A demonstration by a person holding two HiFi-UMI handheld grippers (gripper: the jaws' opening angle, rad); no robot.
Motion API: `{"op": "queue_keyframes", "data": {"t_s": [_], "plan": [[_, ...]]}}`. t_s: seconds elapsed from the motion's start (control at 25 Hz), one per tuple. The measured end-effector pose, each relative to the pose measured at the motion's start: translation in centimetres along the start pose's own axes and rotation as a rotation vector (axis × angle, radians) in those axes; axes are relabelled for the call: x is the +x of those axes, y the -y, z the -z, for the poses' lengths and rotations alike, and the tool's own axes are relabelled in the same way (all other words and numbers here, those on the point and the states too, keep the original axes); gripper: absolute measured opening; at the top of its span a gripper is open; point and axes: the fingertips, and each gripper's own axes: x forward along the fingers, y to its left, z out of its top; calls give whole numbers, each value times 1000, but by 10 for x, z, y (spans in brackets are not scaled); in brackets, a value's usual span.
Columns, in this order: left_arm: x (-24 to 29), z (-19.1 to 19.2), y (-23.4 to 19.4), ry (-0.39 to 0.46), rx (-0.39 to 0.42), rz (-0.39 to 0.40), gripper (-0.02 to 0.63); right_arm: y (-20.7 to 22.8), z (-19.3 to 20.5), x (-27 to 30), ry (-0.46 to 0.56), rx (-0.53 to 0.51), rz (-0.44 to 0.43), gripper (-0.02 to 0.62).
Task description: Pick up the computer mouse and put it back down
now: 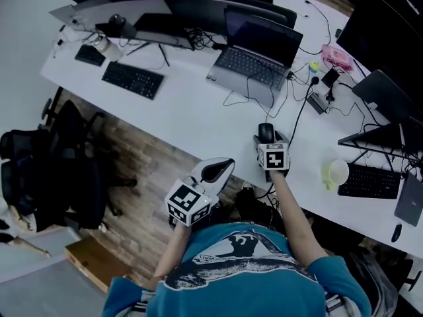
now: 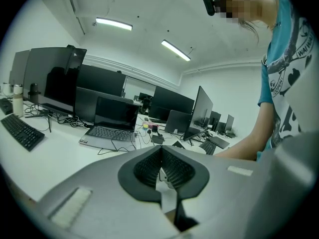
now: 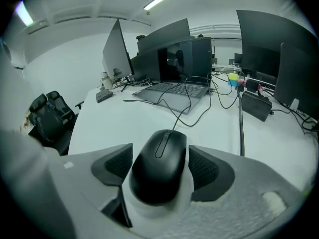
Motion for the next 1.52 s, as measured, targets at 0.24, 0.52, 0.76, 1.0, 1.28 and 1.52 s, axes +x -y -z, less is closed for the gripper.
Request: {"op": "queue_keyframes", "data": {"t_s": [0.24,0.52,0.76,1.0,1.28,1.52], "plan": [[-3,1,-3,3,-8,-29,14,2,5,7,-4,33,26,347],[-10,6,-6,11,-22,-77,14,5,4,6,9,27,29,322],[-19,10,-1,28,-36,-106,14,4,1,3,28,34,-3,316],[-35,13,-3,39,-40,-118,14,-6,-3,-14,63,13,-53,314],[-51,13,-5,43,-19,-79,14,-32,-22,-55,150,8,-112,314],[-74,19,-2,31,-5,-35,14,-63,-44,-104,242,8,-172,314]]}}
